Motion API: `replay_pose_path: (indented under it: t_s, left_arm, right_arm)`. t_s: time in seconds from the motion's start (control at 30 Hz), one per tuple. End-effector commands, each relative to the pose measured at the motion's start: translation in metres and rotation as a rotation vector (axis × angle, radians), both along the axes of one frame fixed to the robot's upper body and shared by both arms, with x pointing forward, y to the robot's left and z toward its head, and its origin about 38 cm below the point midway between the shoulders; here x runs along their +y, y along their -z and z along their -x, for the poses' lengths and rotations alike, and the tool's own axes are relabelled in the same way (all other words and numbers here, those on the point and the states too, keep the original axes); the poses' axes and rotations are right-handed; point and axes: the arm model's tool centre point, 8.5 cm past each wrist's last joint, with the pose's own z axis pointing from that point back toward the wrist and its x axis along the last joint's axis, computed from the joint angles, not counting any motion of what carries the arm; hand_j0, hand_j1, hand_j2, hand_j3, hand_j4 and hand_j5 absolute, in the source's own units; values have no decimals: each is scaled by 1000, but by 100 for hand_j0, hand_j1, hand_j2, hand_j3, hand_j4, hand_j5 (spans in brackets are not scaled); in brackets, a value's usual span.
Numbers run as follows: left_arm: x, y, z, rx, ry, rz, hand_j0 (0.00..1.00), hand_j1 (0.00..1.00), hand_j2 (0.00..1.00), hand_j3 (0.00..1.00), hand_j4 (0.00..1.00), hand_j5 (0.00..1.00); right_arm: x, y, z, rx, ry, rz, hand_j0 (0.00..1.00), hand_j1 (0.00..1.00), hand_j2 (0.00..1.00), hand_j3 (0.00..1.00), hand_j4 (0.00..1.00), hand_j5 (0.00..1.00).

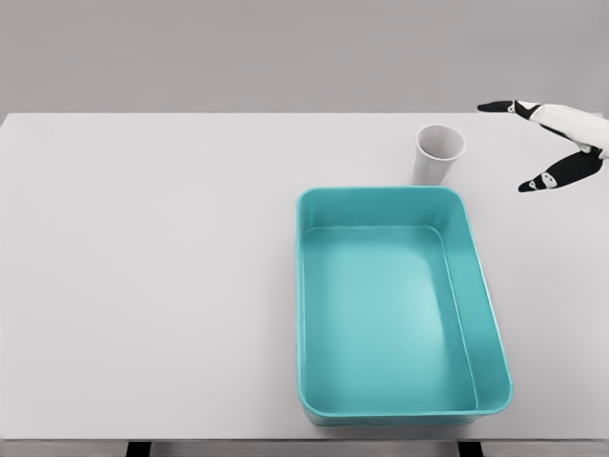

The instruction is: Put the paper cup into the basket with your right arm

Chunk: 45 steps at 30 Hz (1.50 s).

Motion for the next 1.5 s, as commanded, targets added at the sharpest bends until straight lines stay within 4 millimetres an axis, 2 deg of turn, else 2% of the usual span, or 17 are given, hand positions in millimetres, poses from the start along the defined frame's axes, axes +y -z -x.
replay_pose_path:
  t_s: [0.0, 0.1, 0.17, 0.23, 0.3, 0.37, 0.4, 0.47, 0.6, 0.7, 0.8, 0.97, 1.17, 1.47]
  left_arm:
    - [0, 0, 0, -1, 0, 0, 100, 100, 100, 100, 100, 100]
    - [0, 0, 0, 1, 0, 0, 100, 100, 100, 100, 100, 100]
    - [0, 0, 0, 1, 0, 0, 100, 100, 100, 100, 100, 100]
    - [0, 0, 0, -1, 0, 0, 100, 100, 100, 100, 100, 100]
    - [0, 0, 0, -1, 0, 0, 100, 100, 100, 100, 100, 100]
    - [0, 0, 0, 1, 0, 0, 100, 100, 100, 100, 100, 100]
    - [0, 0, 0, -1, 0, 0, 100, 100, 100, 100, 100, 100]
    - [0, 0, 0, 1, 0, 0, 100, 100, 100, 100, 100, 100]
    - [0, 0, 0, -1, 0, 0, 100, 100, 100, 100, 100, 100]
    - [0, 0, 0, -1, 0, 0, 100, 100, 100, 100, 100, 100]
    - [0, 0, 0, -1, 0, 0, 100, 100, 100, 100, 100, 100]
    - [0, 0, 0, -1, 0, 0, 100, 100, 100, 100, 100, 100]
    - [0, 0, 0, -1, 0, 0, 100, 100, 100, 100, 100, 100]
    - [0, 0, 0, -1, 0, 0, 100, 100, 100, 100, 100, 100]
  right_arm:
    - [0, -2, 0, -2, 0, -4, 100, 100, 100, 100, 100, 100]
    - [-2, -2, -1, -3, 11, -18, 100, 100, 100, 100, 100, 100]
    - [-22, 16, -9, 87, 123, -95, 100, 100, 100, 100, 100, 100]
    - [-31, 44, -19, 220, 191, -401, 100, 100, 100, 100, 100, 100]
    - [-29, 57, -28, 257, 210, -616, 100, 100, 100, 100, 100, 100]
    - [-13, 66, -43, 283, 213, -732, 100, 100, 100, 100, 100, 100]
    - [-2, 65, -46, 284, 191, -740, 100, 100, 100, 100, 100, 100]
    - [7, 67, -47, 293, 174, -733, 100, 100, 100, 100, 100, 100]
    - [4, 106, -47, 373, 260, -696, 100, 100, 100, 100, 100, 100]
    - [1, 112, -46, 377, 271, -677, 100, 100, 100, 100, 100, 100]
    - [1, 115, -46, 382, 279, -682, 100, 100, 100, 100, 100, 100]
    - [18, 124, -49, 398, 259, -689, 100, 100, 100, 100, 100, 100]
    - [2, 128, -51, 396, 308, -701, 100, 100, 100, 100, 100, 100]
    - [13, 130, -60, 405, 309, -728, 100, 100, 100, 100, 100, 100]
